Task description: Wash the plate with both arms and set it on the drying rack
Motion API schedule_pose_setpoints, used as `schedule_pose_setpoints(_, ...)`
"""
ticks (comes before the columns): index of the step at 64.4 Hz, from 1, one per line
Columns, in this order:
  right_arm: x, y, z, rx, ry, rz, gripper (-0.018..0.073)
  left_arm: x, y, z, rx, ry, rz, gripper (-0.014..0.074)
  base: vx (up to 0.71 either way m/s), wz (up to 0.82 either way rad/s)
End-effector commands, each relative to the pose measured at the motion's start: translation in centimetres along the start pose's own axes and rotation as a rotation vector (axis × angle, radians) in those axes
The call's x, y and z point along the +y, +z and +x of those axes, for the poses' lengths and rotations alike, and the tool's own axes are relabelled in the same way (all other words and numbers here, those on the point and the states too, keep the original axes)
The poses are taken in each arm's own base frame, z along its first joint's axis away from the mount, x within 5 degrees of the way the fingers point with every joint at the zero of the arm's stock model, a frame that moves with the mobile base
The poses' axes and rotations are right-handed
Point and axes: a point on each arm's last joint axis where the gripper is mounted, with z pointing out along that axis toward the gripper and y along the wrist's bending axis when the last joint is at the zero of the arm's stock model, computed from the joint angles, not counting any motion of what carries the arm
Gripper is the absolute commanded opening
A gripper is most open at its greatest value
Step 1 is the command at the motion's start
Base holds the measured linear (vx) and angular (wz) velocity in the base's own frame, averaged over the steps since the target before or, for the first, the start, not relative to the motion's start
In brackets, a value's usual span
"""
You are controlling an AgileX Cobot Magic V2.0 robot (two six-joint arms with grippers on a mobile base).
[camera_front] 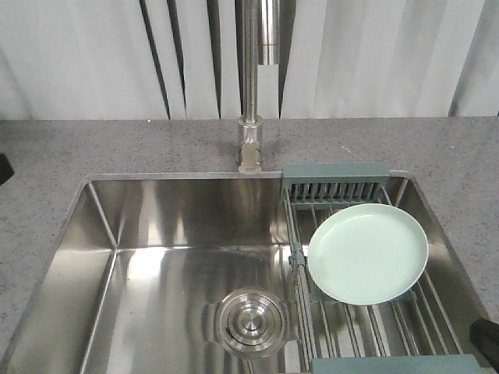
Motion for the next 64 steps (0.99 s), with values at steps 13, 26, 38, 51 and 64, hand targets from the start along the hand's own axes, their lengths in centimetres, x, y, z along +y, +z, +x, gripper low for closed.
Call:
schedule_pose_setpoints(13,-0.3,-0.3,-1.4,-0.086,0.015,0.027,-0.0008,1.1,8.4,-1.9,0.125,-0.309,0.285,-0.0006,0.00,0.00)
schedule_pose_setpoints(26,-0.3,-0.3,-1.4,-0.085,0.015,0.026,-0.0008,1.6,14.6,-0.2,0.239,-0.439,0.359,-0.0006,0.00,0.00)
schedule_pose_setpoints(38,-0.3,-0.3,-1.4,-0.085,0.015,0.026,-0.0008,-0.2,20.5,2.2,0.382,-0.444,0.418,-0.0006,0.00,0.00)
schedule_pose_setpoints(51,-0.3,-0.3,-1.4,-0.085,0.015,0.026,-0.0008,-1.5,25.9,3.6,0.451,-0.460,0.459,-0.0006,0.00,0.00)
schedule_pose_setpoints(64,-0.3,-0.3,-1.4,-0.085,0.015,0.026,-0.0008,-1.7,29.8,4.8,0.493,-0.518,0.465,-0.0006,0.00,0.00)
